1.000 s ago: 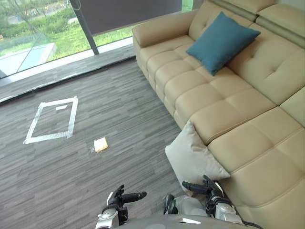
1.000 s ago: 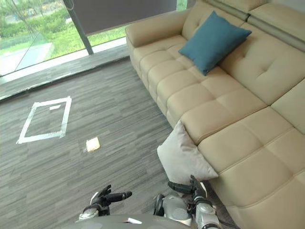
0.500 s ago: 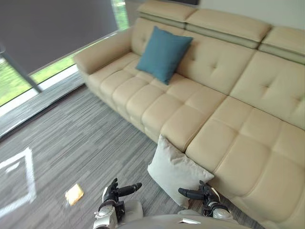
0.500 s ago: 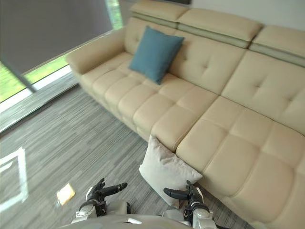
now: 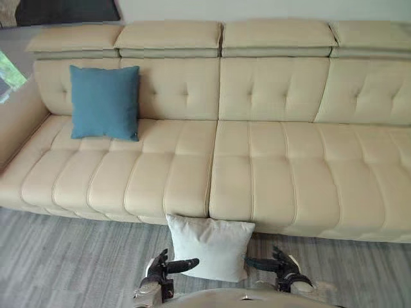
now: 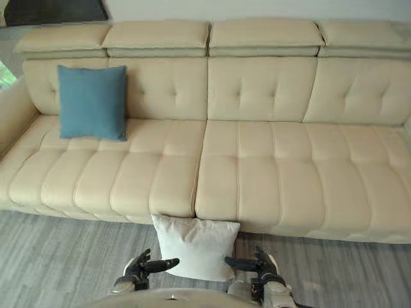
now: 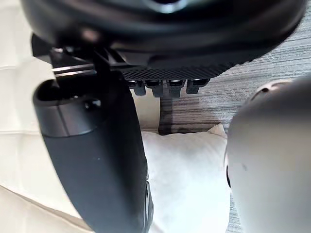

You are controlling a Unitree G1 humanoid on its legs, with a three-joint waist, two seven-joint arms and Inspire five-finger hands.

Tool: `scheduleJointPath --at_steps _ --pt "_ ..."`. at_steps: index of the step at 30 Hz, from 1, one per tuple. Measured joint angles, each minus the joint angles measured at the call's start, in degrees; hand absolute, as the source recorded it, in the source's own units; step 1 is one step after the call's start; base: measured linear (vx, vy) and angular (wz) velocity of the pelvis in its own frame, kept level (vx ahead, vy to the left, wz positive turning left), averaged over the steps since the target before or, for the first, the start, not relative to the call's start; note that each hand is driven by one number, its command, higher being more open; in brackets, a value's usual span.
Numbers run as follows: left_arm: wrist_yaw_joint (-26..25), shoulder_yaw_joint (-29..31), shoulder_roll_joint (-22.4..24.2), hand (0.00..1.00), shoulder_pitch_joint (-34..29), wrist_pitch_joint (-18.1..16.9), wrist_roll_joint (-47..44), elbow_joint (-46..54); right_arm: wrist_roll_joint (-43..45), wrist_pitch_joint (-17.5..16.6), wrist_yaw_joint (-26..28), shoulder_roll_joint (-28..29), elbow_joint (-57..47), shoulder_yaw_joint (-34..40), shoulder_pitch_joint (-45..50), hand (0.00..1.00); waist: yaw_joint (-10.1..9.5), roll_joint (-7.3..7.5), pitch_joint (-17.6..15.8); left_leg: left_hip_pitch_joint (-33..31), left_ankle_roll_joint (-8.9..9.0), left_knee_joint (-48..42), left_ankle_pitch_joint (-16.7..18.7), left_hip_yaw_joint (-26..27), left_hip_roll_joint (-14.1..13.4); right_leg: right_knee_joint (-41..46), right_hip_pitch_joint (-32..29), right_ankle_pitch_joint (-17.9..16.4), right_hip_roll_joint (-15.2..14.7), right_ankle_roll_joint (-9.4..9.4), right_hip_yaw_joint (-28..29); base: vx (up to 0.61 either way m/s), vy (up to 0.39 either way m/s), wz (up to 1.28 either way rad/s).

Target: Pick up cushions and gather them together orderly.

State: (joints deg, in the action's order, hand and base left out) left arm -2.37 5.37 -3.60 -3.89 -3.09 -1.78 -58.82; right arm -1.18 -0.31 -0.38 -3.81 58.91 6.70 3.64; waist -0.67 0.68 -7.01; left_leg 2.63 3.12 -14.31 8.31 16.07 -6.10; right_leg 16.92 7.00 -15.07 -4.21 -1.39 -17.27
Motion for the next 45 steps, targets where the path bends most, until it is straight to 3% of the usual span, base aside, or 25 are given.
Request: scheduleJointPath --at_steps 4,6,7,8,9,10,14,17,22,30,35,39,40,41,42,44,45 --pt "-0.1 0.0 -1.5 1.00 0.9 0.0 0.0 0.1 0.0 0.0 0.1 2.2 0.0 0.2 -0.2 1.00 -0.58 2.54 -0.7 -0.7 -0.11 -2.2 0.1 -1.1 0.0 0.1 -0.3 0.1 -0.1 0.20 2.8 0.11 -0.017 -0.30" --pt "-0.3 0.0 -1.0 1.00 1.2 0.0 0.0 0.1 0.1 0.1 0.1 2.1 -0.6 1.6 -0.2 1.00 -0.49 1.51 -1.4 1.0 -0.18 -2.5 0.1 -1.7 -1.4 8.9 -4.0 -0.1 0.1 0.24 3.5 0.08 -0.047 -0.36" --pt "-0.5 0.0 -0.4 1.00 1.8 0.0 0.0 -0.2 -0.2 -0.2 0.2 1.4 -2.0 2.1 -0.1 1.00 -0.37 -0.82 -2.5 2.3 -0.85 -2.6 0.6 -2.8 -3.7 5.7 -5.3 -4.4 3.1 0.61 5.8 0.02 -0.107 -0.24" --pt "-0.6 0.1 -0.5 1.00 1.9 0.0 0.0 -0.9 -0.5 -0.4 0.1 1.5 -2.6 2.1 0.1 1.00 -0.42 -0.73 -2.4 2.3 -0.34 -3.3 1.0 -3.6 -4.1 -6.9 -3.6 0.3 4.5 0.72 6.9 0.03 -0.139 -0.05" --pt "-0.6 0.2 -0.7 1.00 2.0 0.1 0.0 -1.6 -0.1 -0.4 0.1 1.8 -3.2 2.6 0.7 1.00 -0.15 0.19 -2.5 2.1 -0.07 -4.1 1.7 -4.6 -3.5 -9.3 -1.8 6.3 4.2 0.87 5.9 0.04 -0.147 0.05" --pt "-0.4 0.0 -0.8 1.00 1.8 0.0 0.1 -1.4 -0.2 -0.4 -0.3 1.8 -2.6 2.8 0.6 1.00 -0.40 -0.29 -2.1 2.2 0.37 -3.0 2.8 -6.7 -3.4 -8.8 -1.9 6.5 4.6 0.97 6.2 0.08 -0.096 0.00" --pt "-0.2 -0.1 0.0 1.00 1.5 0.0 -0.1 -1.1 -0.7 -0.3 -0.4 0.2 -1.8 3.6 -0.1 1.00 -0.20 -1.53 -2.6 3.9 1.48 4.7 0.5 -9.1 -0.8 -5.3 -1.8 3.6 4.3 1.86 6.3 0.02 0.017 -0.03" --pt "-0.5 -0.1 -0.4 1.00 1.5 -0.2 -0.5 -0.9 -1.0 -0.3 -0.8 0.1 -1.7 3.4 -0.1 1.00 -0.34 -0.53 -2.9 5.4 1.44 4.9 0.6 -10.2 0.4 -1.3 -1.9 0.7 2.3 2.73 5.1 0.03 0.034 0.25" --pt "-1.3 0.2 -0.5 1.00 1.3 -0.2 -2.2 -0.9 -0.9 -0.3 -0.9 0.8 -0.7 3.4 -0.7 1.00 -0.61 -0.53 -3.0 5.1 1.13 3.1 2.5 -10.4 0.6 -0.2 -1.8 0.4 1.9 3.17 5.1 -0.02 0.066 0.04" --pt "-1.2 2.7 -0.5 1.00 0.4 -0.2 -2.8 0.1 -1.0 -0.4 -0.9 1.3 -0.2 3.4 -0.6 1.00 -0.62 0.75 -2.6 4.8 0.60 -0.1 4.1 -10.4 0.9 0.1 -1.1 0.3 1.3 3.39 5.4 -0.06 0.049 -0.01" --pt "-1.4 4.8 -0.6 1.00 0.2 -0.2 -2.9 0.2 -1.0 -0.4 -0.9 1.3 0.6 3.0 -1.2 1.00 -1.04 0.55 -2.2 1.8 0.33 -0.9 4.2 -7.8 0.9 1.2 -5.2 1.9 1.7 4.41 8.4 -0.03 0.053 -0.30" --pt "-1.4 5.4 -0.4 1.00 0.6 -0.1 -3.3 0.7 -1.0 -0.3 -1.2 1.4 0.2 1.1 -1.7 1.00 -1.40 1.52 -2.2 -1.5 -1.48 -0.4 2.8 -7.3 1.1 4.1 -9.4 1.6 1.4 5.72 9.5 -0.04 -0.003 -0.07" --pt "-1.4 5.3 -0.3 1.00 0.4 -0.1 -3.3 1.5 -1.0 -0.2 -1.3 1.9 0.2 0.9 -1.3 1.00 -2.15 2.45 -2.2 -1.5 -1.66 0.1 2.2 -7.5 2.4 10.0 -10.6 -0.8 0.0 4.56 10.0 -0.02 -0.115 0.31" --pt "-1.8 5.4 -0.5 1.00 0.3 -0.1 -3.3 1.9 -1.0 -0.2 -1.5 2.3 0.3 0.1 -0.5 1.00 -2.88 3.34 -1.6 -2.1 -1.51 0.0 2.1 -8.4 3.2 7.2 -9.4 -1.6 -0.1 3.09 10.9 0.00 -0.094 0.30" --pt "-1.9 5.5 -0.4 1.00 0.3 -0.1 -3.3 2.2 -1.0 -0.3 -1.5 2.3 0.3 -0.2 -0.4 1.00 -3.16 3.37 -1.6 -2.5 -1.37 0.0 2.0 -8.6 3.3 6.0 -9.0 -1.8 0.0 2.75 11.0 0.00 -0.092 0.32" --pt "-2.3 5.5 0.6 1.00 0.8 -0.2 -3.3 3.5 -1.1 -0.5 -1.6 2.1 -0.3 -1.2 -1.0 1.00 -3.78 2.23 -1.3 -6.9 -0.63 0.5 -0.2 -10.9 2.5 1.4 -10.2 0.8 1.0 1.25 8.7 -0.05 -0.118 0.53" --pt "-2.3 4.9 0.7 1.00 1.7 -0.2 -3.3 3.8 -1.1 -0.4 -2.1 1.8 -0.7 -1.1 -1.9 1.00 -3.65 1.26 -2.6 -8.6 -0.25 1.1 -1.7 -12.0 2.5 1.2 -11.5 1.5 1.0 0.77 7.1 -0.08 -0.128 0.62"
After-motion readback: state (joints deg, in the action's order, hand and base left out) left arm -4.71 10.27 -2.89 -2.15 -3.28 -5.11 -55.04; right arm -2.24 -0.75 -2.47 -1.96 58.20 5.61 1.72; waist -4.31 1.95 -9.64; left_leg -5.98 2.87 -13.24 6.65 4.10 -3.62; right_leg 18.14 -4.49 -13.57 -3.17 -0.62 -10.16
